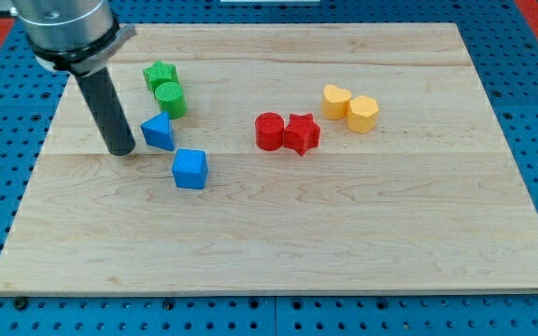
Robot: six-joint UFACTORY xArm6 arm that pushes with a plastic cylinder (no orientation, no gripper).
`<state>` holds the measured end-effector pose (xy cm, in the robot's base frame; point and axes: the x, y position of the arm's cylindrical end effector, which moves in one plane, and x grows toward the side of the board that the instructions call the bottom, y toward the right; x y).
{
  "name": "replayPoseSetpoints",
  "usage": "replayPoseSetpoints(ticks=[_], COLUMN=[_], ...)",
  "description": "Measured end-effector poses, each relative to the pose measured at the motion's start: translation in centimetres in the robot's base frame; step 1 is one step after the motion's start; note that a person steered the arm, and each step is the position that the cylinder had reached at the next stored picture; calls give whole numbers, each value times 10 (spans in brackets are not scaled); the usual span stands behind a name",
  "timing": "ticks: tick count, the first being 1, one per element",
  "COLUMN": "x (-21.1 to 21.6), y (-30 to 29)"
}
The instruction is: Slightly move the cube diagonally to the red star
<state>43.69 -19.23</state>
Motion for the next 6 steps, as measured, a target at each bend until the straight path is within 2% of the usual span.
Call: replayPoseSetpoints(ticks=[1, 2, 3, 4, 5, 6], x=[0, -16, -11, 25, 19, 7], y=[45, 45, 30, 85, 105, 92])
